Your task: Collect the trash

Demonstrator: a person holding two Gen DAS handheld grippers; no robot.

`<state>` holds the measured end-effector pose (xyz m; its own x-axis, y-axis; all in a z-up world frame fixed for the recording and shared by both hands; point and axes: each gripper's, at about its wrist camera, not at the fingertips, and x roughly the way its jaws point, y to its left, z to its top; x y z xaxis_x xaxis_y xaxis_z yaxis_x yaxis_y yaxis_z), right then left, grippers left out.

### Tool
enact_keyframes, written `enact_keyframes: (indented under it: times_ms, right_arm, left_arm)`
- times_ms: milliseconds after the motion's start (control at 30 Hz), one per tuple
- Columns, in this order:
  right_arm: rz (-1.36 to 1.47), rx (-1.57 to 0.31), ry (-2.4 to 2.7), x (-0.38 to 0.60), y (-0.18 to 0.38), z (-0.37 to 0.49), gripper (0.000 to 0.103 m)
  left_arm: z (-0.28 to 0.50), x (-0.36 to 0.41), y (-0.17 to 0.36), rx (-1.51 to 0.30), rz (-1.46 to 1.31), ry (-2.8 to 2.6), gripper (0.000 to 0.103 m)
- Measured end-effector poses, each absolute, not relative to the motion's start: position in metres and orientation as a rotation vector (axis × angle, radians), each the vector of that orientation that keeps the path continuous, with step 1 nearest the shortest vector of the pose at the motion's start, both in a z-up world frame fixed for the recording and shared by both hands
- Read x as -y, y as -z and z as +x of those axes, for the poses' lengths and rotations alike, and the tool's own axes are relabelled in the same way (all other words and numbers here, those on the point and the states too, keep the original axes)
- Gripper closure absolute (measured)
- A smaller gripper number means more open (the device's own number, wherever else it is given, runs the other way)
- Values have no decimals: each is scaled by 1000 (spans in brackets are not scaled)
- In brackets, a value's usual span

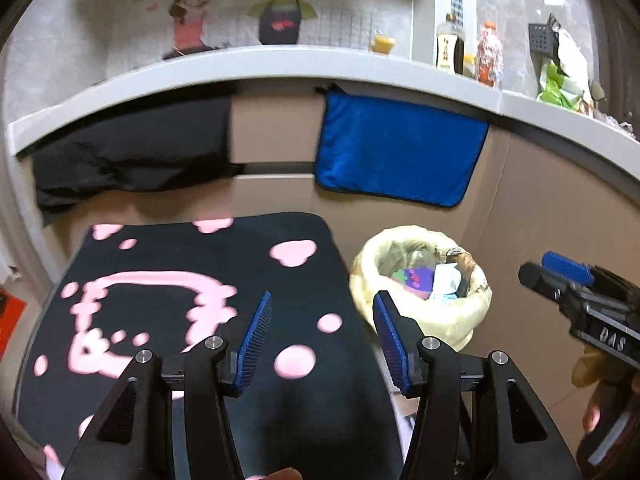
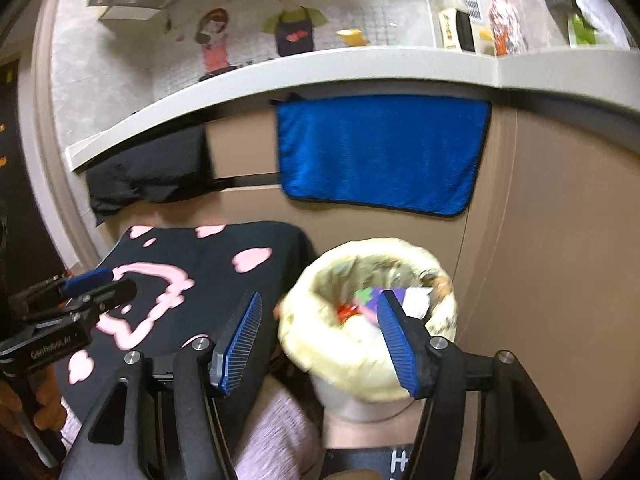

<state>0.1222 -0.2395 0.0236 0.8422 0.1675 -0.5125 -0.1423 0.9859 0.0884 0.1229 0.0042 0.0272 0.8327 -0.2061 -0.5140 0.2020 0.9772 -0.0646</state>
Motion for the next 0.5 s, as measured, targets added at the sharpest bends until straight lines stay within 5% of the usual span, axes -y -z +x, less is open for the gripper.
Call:
enact_keyframes:
  times_ms: [500]
  right_arm:
    - [-54, -440, -137, 174, -28, -7, 42]
  left_arm:
    - [-2, -30, -31, -417, -46, 130, 49]
